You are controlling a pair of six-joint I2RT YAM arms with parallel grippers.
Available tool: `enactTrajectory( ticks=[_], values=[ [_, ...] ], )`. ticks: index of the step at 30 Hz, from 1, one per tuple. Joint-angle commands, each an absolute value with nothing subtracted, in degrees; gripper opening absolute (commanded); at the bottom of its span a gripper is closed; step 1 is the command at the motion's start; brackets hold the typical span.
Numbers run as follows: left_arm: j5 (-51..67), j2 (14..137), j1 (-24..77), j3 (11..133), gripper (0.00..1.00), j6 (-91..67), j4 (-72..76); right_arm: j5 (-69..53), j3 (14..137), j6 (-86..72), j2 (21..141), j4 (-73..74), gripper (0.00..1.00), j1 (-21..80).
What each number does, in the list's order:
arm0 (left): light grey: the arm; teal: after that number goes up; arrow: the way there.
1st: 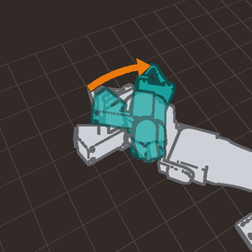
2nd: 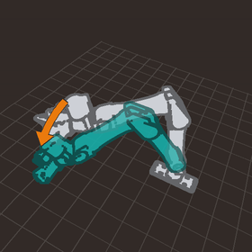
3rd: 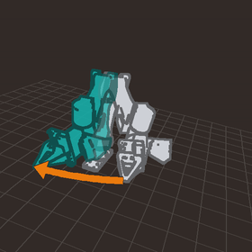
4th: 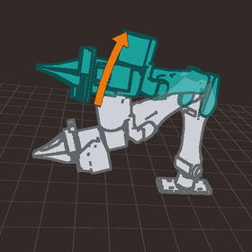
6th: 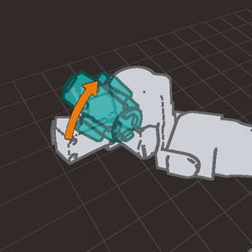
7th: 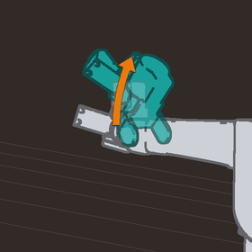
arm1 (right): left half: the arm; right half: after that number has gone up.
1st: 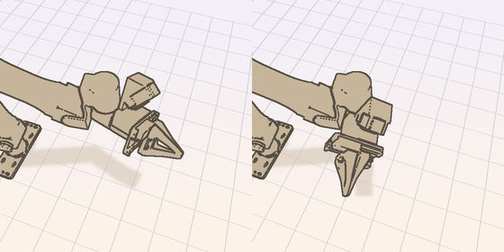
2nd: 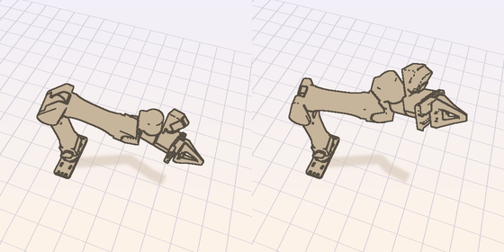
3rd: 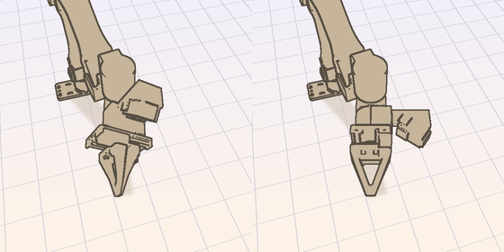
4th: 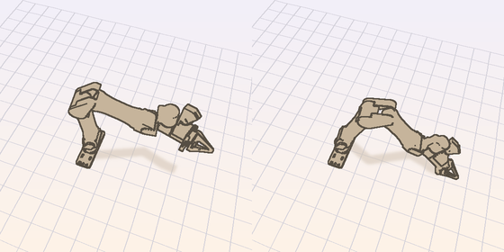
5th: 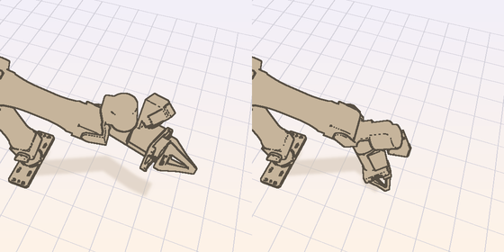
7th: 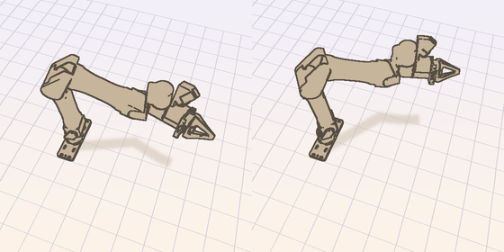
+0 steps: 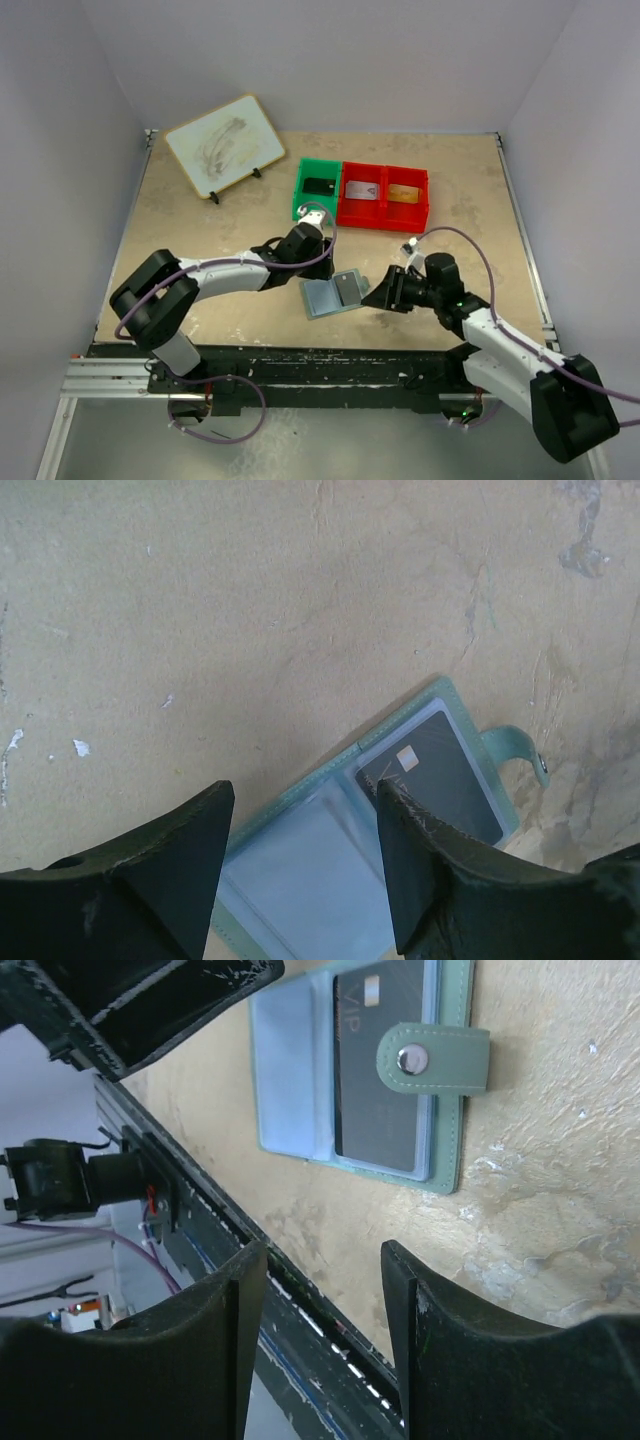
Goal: Take the credit cards out of the card holder
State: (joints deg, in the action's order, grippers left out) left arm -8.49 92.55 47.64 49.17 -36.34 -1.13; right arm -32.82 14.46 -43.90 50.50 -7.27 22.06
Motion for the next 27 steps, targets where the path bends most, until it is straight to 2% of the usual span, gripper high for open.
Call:
enactTrajectory(
  ticks=[1, 7, 15, 19, 27],
  values=[
    [-4.77, 93.60, 47.37, 49.26, 0.57, -34.21, 1.87, -35.59, 16.98, -43.08, 57.79, -12.12, 0.53, 24.28],
    [-4.69, 93.02, 47.37, 45.88, 0.55, -33.43, 0.35, -36.49, 16.73, -46.96, 73.32, -25.12, 0.51, 25.66],
    [0.84, 90.64, 47.46, 40.15, 0.49, -36.02, 3.75, -32.16, 21.46, -49.58, 85.80, -31.04, 0.51, 26.10],
    [2.16, 87.69, 50.06, 35.18, 0.45, -40.40, 8.08, -30.71, 29.17, -47.38, 91.87, -28.15, 0.52, 26.01],
    [-6.76, 85.65, 60.66, 30.16, 0.45, -50.94, 13.17, -30.94, 43.74, -37.47, 100.49, -18.22, 0.49, 26.34]
  ],
)
